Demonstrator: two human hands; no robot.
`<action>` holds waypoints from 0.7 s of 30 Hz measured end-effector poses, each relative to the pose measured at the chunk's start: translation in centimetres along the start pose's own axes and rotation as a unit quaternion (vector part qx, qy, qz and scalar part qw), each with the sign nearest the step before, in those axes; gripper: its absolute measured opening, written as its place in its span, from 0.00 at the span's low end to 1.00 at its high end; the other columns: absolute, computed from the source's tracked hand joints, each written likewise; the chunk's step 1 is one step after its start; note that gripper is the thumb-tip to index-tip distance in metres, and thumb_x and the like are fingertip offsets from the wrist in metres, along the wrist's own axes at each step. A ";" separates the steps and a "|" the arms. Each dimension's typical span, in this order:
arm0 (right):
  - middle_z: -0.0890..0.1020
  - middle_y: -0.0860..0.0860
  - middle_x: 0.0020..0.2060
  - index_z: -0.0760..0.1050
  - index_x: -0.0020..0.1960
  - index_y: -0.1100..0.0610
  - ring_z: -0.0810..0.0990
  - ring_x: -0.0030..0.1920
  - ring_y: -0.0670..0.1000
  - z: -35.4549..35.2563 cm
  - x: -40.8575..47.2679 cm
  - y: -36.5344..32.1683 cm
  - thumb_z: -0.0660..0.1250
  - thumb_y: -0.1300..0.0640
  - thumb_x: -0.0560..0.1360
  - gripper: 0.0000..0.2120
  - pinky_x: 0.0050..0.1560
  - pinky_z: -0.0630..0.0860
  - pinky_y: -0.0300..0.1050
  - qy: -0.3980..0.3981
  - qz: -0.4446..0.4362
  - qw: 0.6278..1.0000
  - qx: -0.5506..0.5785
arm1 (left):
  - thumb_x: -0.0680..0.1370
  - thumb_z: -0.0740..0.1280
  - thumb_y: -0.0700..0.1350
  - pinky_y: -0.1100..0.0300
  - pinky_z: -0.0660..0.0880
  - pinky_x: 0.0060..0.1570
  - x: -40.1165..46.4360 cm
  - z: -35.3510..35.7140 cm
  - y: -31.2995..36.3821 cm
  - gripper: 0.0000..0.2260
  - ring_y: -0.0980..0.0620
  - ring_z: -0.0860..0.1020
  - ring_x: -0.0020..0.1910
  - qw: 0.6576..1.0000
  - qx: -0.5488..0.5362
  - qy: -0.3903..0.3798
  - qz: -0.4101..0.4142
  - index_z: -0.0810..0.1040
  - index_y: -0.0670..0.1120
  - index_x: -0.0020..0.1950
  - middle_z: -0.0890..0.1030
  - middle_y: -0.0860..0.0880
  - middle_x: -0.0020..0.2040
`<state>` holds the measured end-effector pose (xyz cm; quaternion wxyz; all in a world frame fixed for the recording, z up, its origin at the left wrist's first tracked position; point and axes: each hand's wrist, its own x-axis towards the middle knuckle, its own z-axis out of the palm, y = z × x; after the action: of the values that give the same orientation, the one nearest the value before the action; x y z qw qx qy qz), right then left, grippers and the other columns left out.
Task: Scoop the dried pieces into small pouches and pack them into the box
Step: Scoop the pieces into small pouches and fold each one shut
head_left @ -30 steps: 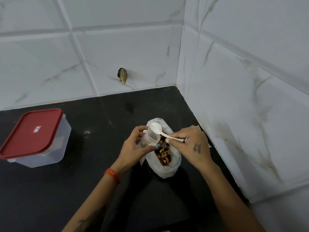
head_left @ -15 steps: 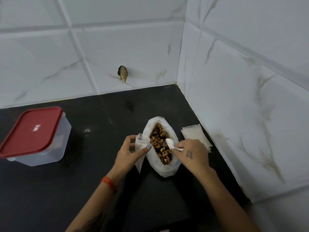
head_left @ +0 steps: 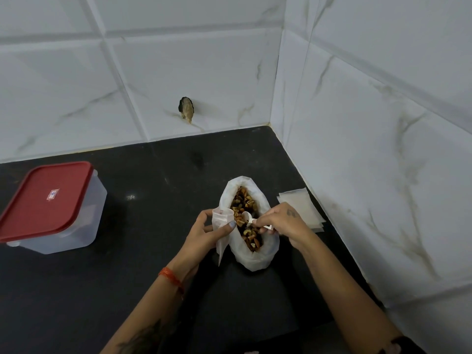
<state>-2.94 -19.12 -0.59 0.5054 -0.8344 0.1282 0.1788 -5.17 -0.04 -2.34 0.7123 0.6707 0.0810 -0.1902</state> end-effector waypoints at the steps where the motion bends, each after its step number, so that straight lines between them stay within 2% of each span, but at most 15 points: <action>1: 0.83 0.51 0.30 0.83 0.35 0.56 0.75 0.29 0.43 -0.2 0.0 -0.1 0.73 0.57 0.69 0.05 0.32 0.68 0.34 -0.007 0.013 1.000 0.008 | 0.72 0.72 0.44 0.63 0.78 0.38 0.0 0.0 0.0 0.19 0.53 0.83 0.46 1.000 -0.004 -0.002 -0.002 0.71 0.51 0.60 0.83 0.47 0.50; 5: 0.82 0.49 0.29 0.84 0.39 0.57 0.74 0.27 0.42 -0.1 0.2 -0.4 0.73 0.55 0.70 0.05 0.31 0.65 0.34 -0.017 0.039 0.999 0.014 | 0.66 0.73 0.48 0.59 0.78 0.42 0.1 0.1 -0.1 0.24 0.51 0.83 0.48 1.000 -0.003 -0.006 0.003 0.71 0.51 0.61 0.83 0.46 0.50; 10: 0.82 0.45 0.26 0.84 0.45 0.61 0.73 0.25 0.41 -0.7 0.5 0.0 0.71 0.58 0.72 0.07 0.26 0.62 0.32 -0.047 0.077 0.993 0.074 | 0.67 0.73 0.47 0.60 0.78 0.42 0.1 0.0 -0.2 0.23 0.53 0.83 0.47 1.000 0.024 -0.009 0.013 0.71 0.51 0.60 0.84 0.48 0.48; 13: 0.82 0.45 0.26 0.84 0.45 0.61 0.73 0.24 0.40 -0.8 0.4 0.2 0.70 0.58 0.72 0.06 0.27 0.62 0.32 -0.051 0.087 0.990 0.096 | 0.69 0.73 0.45 0.61 0.78 0.43 0.2 0.0 -0.3 0.20 0.53 0.83 0.47 0.999 0.042 -0.005 0.023 0.71 0.52 0.59 0.84 0.48 0.49; 17: 0.83 0.49 0.30 0.84 0.42 0.58 0.75 0.28 0.43 0.2 0.3 -0.1 0.71 0.55 0.71 0.06 0.32 0.67 0.36 -0.005 0.053 0.998 0.012 | 0.69 0.73 0.46 0.62 0.78 0.43 0.2 0.2 -0.3 0.20 0.54 0.83 0.47 0.997 0.071 -0.016 0.032 0.70 0.52 0.58 0.84 0.49 0.48; 19: 0.83 0.49 0.31 0.83 0.42 0.58 0.77 0.29 0.44 0.8 0.4 -0.5 0.71 0.54 0.72 0.07 0.36 0.70 0.39 0.013 0.042 0.997 -0.056 | 0.66 0.74 0.50 0.59 0.78 0.47 0.2 0.3 -0.3 0.23 0.53 0.83 0.48 0.996 0.081 -0.017 0.032 0.70 0.53 0.58 0.84 0.49 0.48; 21: 0.83 0.50 0.32 0.82 0.43 0.58 0.77 0.29 0.44 0.9 0.5 -0.6 0.70 0.54 0.73 0.08 0.36 0.70 0.39 0.004 0.046 0.997 -0.065 | 0.63 0.74 0.53 0.55 0.78 0.51 0.3 0.2 -0.3 0.26 0.53 0.82 0.49 0.995 0.091 -0.017 0.033 0.70 0.54 0.58 0.84 0.49 0.48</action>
<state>-2.38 -18.05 -0.68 0.4410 -0.8594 0.1560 0.2066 -5.06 -0.29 -2.71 0.6556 0.7316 0.0289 -0.1848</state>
